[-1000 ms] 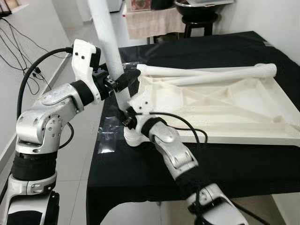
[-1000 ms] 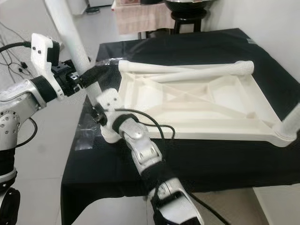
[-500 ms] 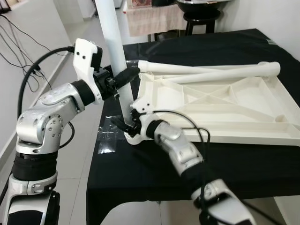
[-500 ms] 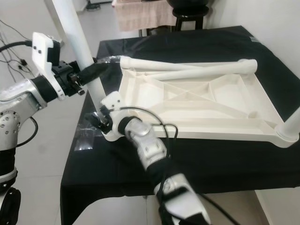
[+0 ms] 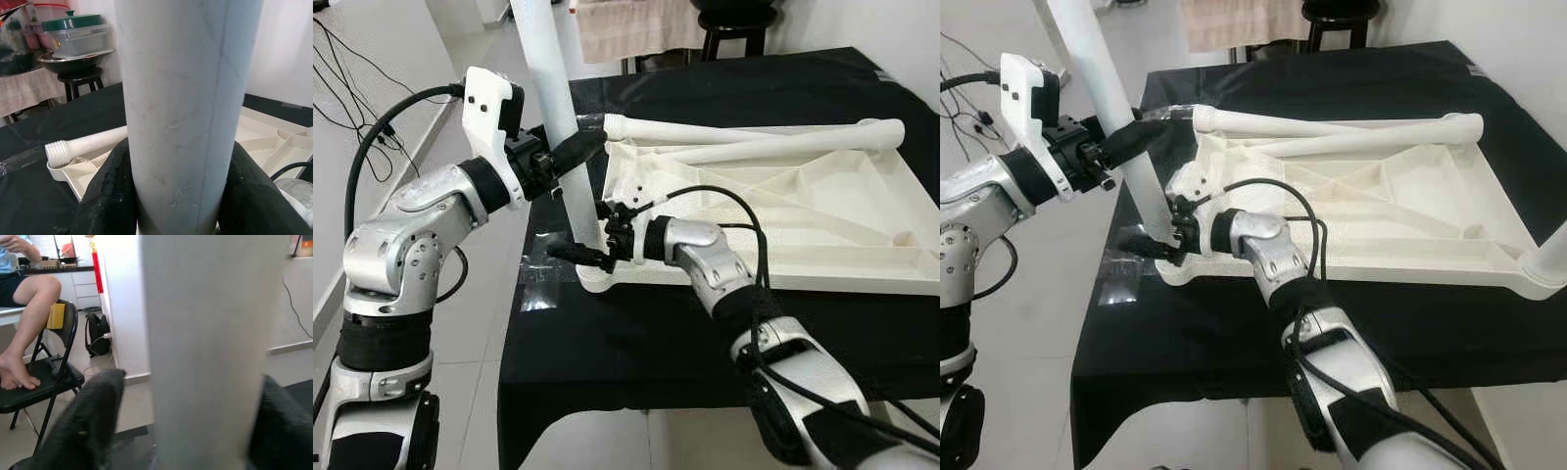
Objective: Building children table
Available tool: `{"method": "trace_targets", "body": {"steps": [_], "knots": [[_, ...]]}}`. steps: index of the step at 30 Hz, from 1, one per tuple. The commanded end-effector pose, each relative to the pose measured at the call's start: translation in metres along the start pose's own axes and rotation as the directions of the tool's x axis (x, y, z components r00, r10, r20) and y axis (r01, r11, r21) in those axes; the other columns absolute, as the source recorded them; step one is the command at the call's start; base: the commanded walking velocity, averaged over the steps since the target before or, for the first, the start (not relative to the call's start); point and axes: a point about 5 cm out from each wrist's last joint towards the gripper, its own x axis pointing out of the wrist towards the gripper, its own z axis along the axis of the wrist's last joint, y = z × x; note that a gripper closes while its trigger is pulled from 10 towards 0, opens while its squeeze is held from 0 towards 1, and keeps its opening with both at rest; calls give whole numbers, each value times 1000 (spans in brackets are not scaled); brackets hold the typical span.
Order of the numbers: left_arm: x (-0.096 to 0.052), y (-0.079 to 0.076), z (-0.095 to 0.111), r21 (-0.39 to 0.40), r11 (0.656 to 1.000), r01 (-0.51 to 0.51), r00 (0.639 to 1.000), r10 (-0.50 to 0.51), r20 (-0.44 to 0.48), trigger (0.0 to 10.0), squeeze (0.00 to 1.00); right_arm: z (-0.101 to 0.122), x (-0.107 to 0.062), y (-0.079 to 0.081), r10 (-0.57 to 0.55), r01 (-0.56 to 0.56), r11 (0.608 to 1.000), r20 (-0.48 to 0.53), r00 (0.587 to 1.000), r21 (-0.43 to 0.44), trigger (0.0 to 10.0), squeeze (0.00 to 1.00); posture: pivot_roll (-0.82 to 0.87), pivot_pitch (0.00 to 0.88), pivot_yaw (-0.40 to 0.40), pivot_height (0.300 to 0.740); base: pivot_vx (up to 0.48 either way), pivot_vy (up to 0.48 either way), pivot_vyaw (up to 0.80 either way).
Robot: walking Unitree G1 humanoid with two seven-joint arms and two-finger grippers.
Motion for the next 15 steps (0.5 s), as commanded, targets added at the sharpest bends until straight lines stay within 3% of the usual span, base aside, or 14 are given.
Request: {"method": "trace_targets", "body": {"steps": [1,14,15], "knots": [[-4,2,-6,-2,1000,-14,999,14,-40,0,0,-2,7,5,39,-39,999,9,999,12,0,0,-6,137,69,740,0,0,0],[-6,3,-6,-4,1000,-30,999,30,-33,0,0,-10,4,3,9,-9,1000,-13,1000,-1,0,0,-5,149,65,740,0,0,0],[-6,4,-5,-4,999,-39,999,38,-26,5647,1000,-13,3,2,-17,17,1000,-18,1000,-10,0,0,-6,150,63,740,0,0,0]]}}
